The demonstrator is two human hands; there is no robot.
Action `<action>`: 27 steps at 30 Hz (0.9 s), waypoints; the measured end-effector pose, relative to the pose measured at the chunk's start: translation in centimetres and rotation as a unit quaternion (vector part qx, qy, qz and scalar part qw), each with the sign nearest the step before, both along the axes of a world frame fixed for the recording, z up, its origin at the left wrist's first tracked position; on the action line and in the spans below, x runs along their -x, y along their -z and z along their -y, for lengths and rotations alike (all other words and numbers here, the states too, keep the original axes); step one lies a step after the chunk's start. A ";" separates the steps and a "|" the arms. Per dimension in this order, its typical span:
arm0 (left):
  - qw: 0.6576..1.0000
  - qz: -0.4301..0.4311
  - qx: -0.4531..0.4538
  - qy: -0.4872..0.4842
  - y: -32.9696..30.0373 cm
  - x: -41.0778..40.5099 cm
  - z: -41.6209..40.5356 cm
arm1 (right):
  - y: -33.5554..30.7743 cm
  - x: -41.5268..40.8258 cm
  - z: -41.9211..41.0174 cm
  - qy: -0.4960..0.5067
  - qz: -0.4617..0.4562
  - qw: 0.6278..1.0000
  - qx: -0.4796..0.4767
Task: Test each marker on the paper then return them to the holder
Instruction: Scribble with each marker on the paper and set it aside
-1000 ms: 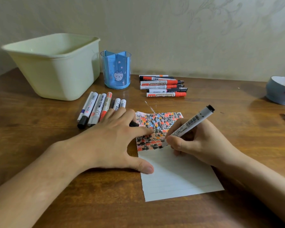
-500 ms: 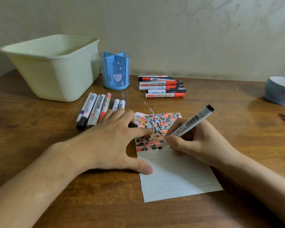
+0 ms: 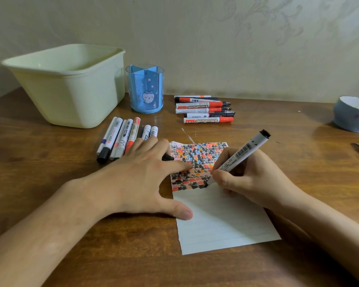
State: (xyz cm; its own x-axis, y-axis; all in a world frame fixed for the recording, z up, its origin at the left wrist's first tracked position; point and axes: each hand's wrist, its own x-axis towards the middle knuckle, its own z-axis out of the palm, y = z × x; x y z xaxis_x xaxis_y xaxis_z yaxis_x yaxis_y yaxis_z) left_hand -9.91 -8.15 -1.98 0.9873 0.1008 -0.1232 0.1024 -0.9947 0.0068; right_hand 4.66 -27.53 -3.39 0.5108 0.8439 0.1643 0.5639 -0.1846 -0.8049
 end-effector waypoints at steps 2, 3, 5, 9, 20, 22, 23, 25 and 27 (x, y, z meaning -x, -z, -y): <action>1.000 -0.002 -0.002 0.000 0.0 0.0 0.0 | 0.0 0.1 0.0 -0.009 0.002 1.000 -0.006; 1.000 -0.002 -0.002 0.000 0.0 0.0 0.0 | 0.0 0.2 0.0 -0.017 0.009 1.000 -0.005; 1.000 -0.001 -0.002 0.001 0.0 0.0 0.0 | 0.1 0.2 -0.1 -0.020 0.026 0.999 0.003; 1.000 0.001 0.004 0.001 -0.1 0.1 0.1 | 0.1 -0.1 0.0 0.000 0.005 1.000 -0.006; 1.000 0.006 0.016 0.000 0.1 0.0 0.0 | 0.1 -0.3 0.0 -0.025 -0.006 0.999 -0.021; 1.000 0.007 0.017 0.001 0.1 0.0 -0.1 | 0.2 -0.2 0.0 -0.034 -0.001 0.999 -0.012; 1.000 0.007 0.017 0.002 0.1 0.0 0.0 | 0.2 -0.2 0.0 -0.035 0.004 0.999 -0.003; 1.000 0.009 0.017 0.002 0.2 0.1 0.0 | 0.2 -0.3 0.0 -0.029 0.007 1.000 0.005; 1.000 0.012 0.021 0.001 0.2 0.1 0.0 | 0.1 -0.4 0.1 -0.021 -0.011 1.000 -0.012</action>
State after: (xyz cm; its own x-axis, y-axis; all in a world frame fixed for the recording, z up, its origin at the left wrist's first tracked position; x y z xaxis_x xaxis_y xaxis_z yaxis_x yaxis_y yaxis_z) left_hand -9.98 -8.10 -2.17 0.9901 0.0939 -0.1039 0.0997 -0.9937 0.0515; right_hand 5.03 -27.62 -3.50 0.4794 0.8603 0.1737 0.5530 -0.1424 -0.8209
